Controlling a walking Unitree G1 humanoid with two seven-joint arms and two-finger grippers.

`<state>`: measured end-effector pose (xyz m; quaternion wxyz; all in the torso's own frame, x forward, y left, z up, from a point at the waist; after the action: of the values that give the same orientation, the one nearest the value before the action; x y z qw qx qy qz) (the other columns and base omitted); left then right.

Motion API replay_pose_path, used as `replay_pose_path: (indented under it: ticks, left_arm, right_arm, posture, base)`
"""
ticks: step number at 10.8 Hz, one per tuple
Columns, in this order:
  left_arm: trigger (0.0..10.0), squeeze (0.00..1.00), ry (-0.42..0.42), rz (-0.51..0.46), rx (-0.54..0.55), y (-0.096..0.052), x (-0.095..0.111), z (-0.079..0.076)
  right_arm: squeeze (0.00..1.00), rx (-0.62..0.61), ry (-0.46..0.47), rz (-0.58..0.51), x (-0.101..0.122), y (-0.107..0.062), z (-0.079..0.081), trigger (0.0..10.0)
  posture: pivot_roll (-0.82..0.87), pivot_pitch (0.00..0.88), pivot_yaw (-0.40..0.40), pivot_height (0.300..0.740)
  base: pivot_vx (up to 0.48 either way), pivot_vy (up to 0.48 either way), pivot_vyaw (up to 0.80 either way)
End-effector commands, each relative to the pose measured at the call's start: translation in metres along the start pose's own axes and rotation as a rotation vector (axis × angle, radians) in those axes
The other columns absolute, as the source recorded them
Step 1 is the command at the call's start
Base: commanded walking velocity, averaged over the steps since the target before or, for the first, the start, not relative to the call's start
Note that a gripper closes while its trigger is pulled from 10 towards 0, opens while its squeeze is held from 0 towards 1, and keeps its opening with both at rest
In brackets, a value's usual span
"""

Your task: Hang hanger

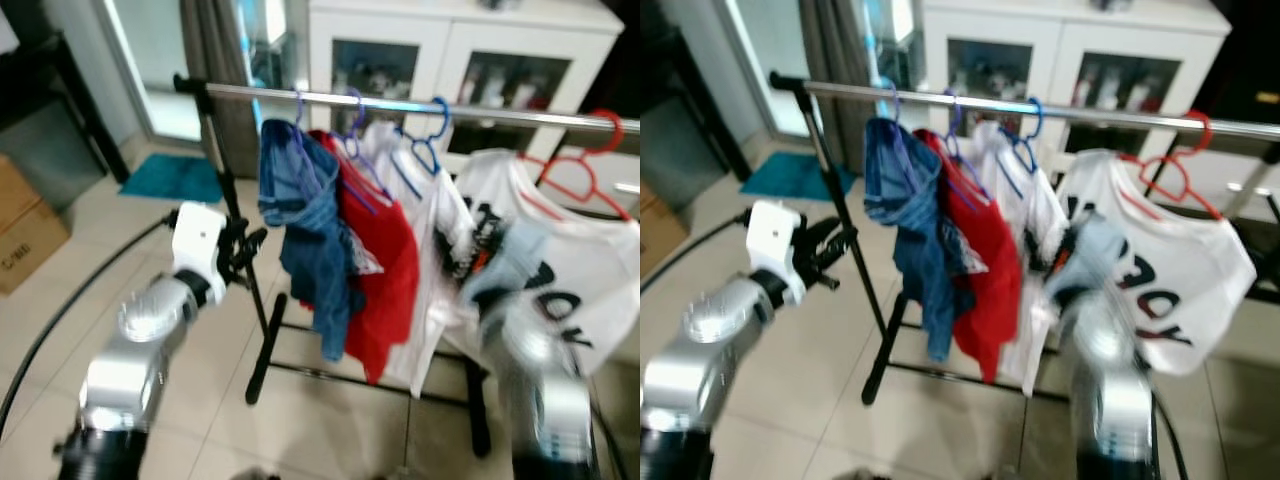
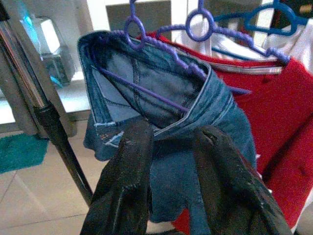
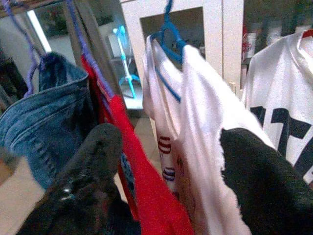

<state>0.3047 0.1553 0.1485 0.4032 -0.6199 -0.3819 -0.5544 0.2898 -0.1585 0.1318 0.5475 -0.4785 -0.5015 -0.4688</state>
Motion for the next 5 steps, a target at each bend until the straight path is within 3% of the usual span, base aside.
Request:
replay_pose_path:
  ticks: [1,2,5]
  left_arm:
    - [10.0,0.00,0.012,-0.027,0.032,-0.004,0.005,0.004]
    - [10.0,0.00,0.019,-0.047,0.026,-0.001,0.010,0.002]
    - [10.0,0.00,0.030,-0.055,0.030,-0.001,0.009,-0.004]
  right_arm:
    - [1.00,0.022,-0.018,-0.032,0.012,0.000,0.005,10.0]
    - [1.00,0.057,-0.098,-0.070,0.018,0.002,0.011,10.0]
    - [1.00,0.077,-0.074,-0.204,0.042,0.004,0.016,10.0]
  posture:
    - [-0.17,0.000,0.047,0.740]
    - [-0.16,0.000,0.029,0.740]
    - [-0.16,0.000,0.011,0.740]
  base:
    - [0.000,0.000,0.80]
    - [0.000,0.000,0.80]
    - [0.000,0.000,0.76]
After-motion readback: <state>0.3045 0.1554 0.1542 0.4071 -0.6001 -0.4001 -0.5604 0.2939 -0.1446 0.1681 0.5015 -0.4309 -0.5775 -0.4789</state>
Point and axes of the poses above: a point about 5 cm out from each wrist's last joint towards the gripper, its own y axis pointing out of the wrist towards the gripper, its own x axis along the axis of the wrist's last joint, z = x × y, the point moved 2 cm from there along y, pointing out of the wrist towards the gripper, and after that the axes turned 8 degrees about -y, right-handed, at the moved point
